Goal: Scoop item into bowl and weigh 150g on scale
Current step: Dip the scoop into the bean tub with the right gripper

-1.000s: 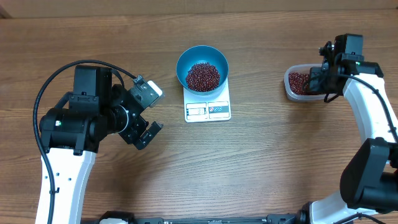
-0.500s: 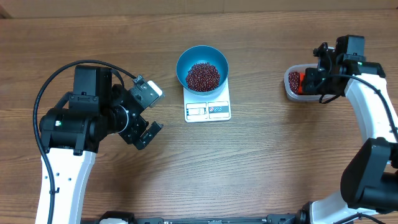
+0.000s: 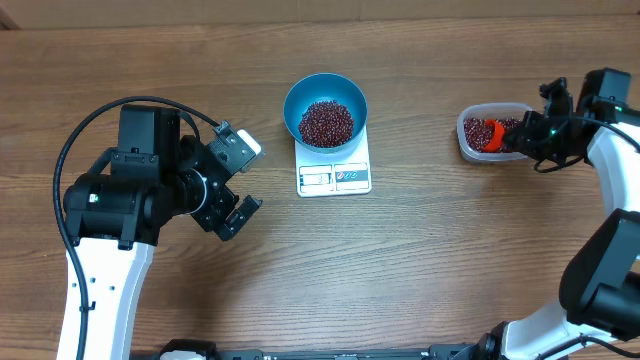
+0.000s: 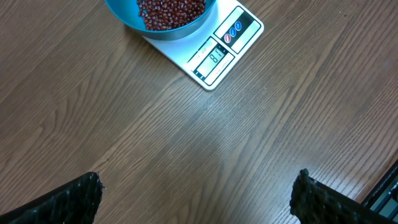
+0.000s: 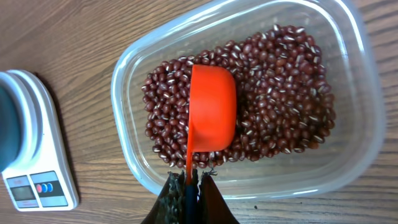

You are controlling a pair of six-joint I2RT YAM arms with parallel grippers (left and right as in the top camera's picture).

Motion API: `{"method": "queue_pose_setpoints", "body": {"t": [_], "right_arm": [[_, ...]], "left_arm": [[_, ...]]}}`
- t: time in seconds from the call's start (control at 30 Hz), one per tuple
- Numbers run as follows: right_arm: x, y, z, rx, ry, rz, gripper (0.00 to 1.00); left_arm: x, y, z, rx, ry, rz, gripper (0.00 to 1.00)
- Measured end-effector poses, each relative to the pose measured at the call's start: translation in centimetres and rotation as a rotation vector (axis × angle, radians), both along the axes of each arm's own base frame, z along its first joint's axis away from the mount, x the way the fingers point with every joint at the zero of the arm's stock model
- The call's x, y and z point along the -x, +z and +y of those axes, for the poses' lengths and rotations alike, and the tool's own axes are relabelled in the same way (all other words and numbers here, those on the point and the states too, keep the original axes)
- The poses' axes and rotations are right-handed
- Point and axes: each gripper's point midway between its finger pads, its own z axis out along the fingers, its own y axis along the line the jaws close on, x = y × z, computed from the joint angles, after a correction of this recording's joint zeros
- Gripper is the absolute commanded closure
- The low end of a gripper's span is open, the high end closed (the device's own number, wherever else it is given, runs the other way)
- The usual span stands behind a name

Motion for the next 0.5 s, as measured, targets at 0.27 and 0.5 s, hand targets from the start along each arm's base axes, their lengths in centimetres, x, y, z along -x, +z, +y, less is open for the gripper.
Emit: {"method": "queue_pose_setpoints", "body": {"t": [0.27, 0.5], "right_arm": [[0.4, 0.2, -1.0, -0.085, -0.067, 0.005, 0.96], [0.7, 0.9, -2.7, -0.165, -0.125, -0.024, 0.96]], "left_arm": [[0.0, 0.0, 0.0, 0.000, 0.000, 0.000, 0.00], [0.0, 0.0, 0.0, 0.000, 0.000, 0.000, 0.00]]}}
